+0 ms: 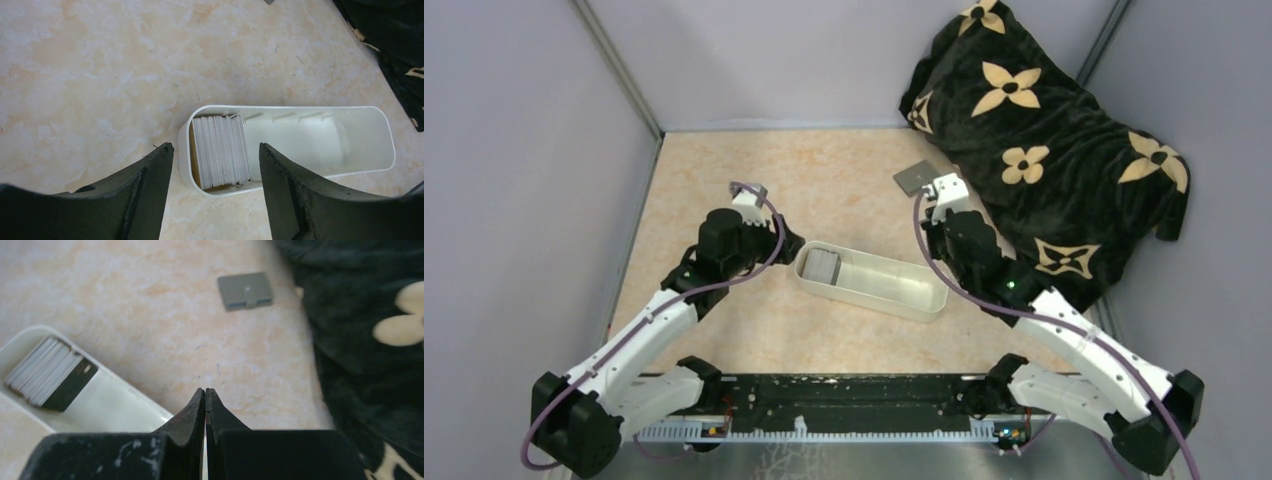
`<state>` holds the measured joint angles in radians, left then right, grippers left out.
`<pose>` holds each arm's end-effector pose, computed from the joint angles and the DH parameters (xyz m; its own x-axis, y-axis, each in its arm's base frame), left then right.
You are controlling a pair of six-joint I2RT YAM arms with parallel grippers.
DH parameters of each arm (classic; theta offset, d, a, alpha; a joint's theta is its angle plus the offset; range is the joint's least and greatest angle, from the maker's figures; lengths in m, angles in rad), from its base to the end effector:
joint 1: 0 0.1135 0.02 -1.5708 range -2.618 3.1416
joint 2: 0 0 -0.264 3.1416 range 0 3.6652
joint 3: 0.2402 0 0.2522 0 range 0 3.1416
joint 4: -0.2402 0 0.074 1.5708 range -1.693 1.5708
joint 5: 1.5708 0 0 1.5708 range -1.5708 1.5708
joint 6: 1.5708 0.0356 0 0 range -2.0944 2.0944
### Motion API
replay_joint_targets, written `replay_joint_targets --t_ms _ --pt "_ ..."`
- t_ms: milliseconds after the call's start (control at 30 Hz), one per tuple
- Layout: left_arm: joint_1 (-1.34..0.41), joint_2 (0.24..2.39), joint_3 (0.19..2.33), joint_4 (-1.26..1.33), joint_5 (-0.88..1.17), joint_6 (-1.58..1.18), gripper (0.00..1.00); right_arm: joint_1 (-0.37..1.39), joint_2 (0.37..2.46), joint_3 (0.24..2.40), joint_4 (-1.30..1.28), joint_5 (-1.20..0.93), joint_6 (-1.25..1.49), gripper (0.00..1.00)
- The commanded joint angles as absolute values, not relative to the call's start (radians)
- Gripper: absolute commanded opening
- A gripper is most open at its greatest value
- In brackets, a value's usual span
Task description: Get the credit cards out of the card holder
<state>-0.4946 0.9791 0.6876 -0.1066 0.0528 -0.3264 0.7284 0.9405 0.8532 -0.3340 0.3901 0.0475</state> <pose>0.1977 -0.1087 0.2772 -0.4889 -0.1001 -0.8666 0.3802 0.8697 -0.3149 0.1666 0.1305 0.3215 -0.3218 -0.2282 -0.9189 -0.3418 0.9331 -0.1120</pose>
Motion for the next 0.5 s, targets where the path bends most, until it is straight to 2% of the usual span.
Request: replay_joint_targets --t_ms 0,33,67,100,133,167,267,367,467 --pt "-0.503 0.966 0.719 -0.133 0.039 -0.33 0.69 0.769 0.858 0.892 -0.267 0.696 0.002 0.01" --pt "-0.503 0.979 0.73 -0.139 0.038 -0.329 0.7 0.769 0.88 0.904 -0.277 0.748 -0.024 0.09" --pt "-0.503 0.993 0.741 -0.147 0.037 -0.327 0.71 0.769 0.911 0.908 -0.274 0.789 -0.04 0.29" --pt "-0.503 1.016 0.754 -0.154 0.032 -0.326 0.71 0.769 0.928 0.904 -0.25 0.805 -0.045 0.69" --pt "-0.503 1.032 0.766 -0.161 0.024 -0.326 0.72 0.769 0.943 0.895 -0.205 0.802 -0.048 0.94" --pt "-0.503 1.046 0.782 -0.168 0.015 -0.323 0.74 0.769 0.954 0.888 -0.168 0.771 -0.048 0.98" --pt "-0.503 1.077 0.817 -0.186 -0.013 -0.321 0.76 0.732 0.99 0.893 -0.076 0.659 0.024 0.98" --pt "-0.503 1.085 0.832 -0.19 -0.037 -0.332 0.79 0.58 1.098 0.978 -0.079 0.471 0.121 0.82" --pt "-0.502 1.083 0.83 -0.187 -0.027 -0.341 0.98 0.467 1.288 1.128 -0.169 0.399 0.16 0.8"
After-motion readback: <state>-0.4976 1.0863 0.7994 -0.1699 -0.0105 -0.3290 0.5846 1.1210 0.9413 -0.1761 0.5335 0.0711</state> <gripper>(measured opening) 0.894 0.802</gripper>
